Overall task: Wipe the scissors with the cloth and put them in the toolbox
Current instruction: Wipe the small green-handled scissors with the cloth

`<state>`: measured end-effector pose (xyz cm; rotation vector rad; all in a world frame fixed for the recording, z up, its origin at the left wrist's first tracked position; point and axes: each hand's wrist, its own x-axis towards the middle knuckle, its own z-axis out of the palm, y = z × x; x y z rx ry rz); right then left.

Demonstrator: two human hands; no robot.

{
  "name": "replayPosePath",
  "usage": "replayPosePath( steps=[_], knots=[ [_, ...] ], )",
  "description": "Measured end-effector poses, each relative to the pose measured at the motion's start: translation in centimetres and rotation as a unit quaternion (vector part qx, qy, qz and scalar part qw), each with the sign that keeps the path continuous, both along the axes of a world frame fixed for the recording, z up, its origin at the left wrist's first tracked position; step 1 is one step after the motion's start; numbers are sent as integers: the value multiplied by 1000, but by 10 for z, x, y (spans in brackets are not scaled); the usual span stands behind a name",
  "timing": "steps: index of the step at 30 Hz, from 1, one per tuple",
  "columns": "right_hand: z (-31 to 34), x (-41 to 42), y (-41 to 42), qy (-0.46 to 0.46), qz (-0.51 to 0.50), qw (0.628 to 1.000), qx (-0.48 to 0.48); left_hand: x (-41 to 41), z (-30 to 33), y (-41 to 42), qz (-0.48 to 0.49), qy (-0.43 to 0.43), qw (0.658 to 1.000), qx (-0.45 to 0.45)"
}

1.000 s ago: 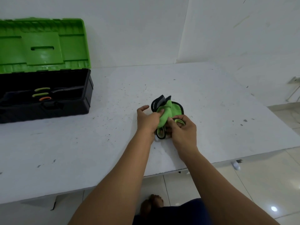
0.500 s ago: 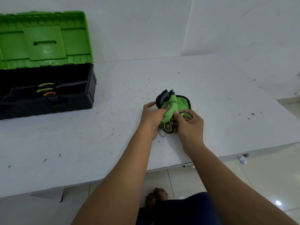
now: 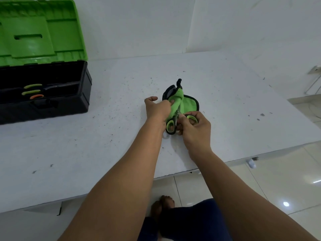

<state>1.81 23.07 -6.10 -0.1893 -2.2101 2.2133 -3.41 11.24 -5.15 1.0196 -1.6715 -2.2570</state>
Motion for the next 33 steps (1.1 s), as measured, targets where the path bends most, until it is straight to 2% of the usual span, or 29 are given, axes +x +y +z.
replayPosePath(
  steps=[3,6,9,14,19,24,29,31,33],
  knots=[
    [0,1,1,1,-7,1000,-6,3,-1,0,-3,5,1000,12],
    [2,0,4,-8,-22,999,-41,15,-6,-2,-77,0,997,27],
    [1,-1,3,-6,-29,999,-18,27,-8,-4,-116,-6,993,24],
    [-1,0,0,-6,-24,1000,15,22,2,0,-79,-9,996,48],
    [0,4,1,2,-24,999,31,10,4,2,20,-11,999,40],
    [0,-1,3,-20,-37,999,17,22,-10,-1,-82,-12,996,26],
    [0,-1,0,4,-21,997,72,26,-13,-6,-86,23,995,43],
    [1,0,3,-10,-8,999,37,22,-7,-10,-44,29,998,33],
    [3,-1,6,-39,14,996,-77,20,-5,-14,-15,31,999,28]
  ],
)
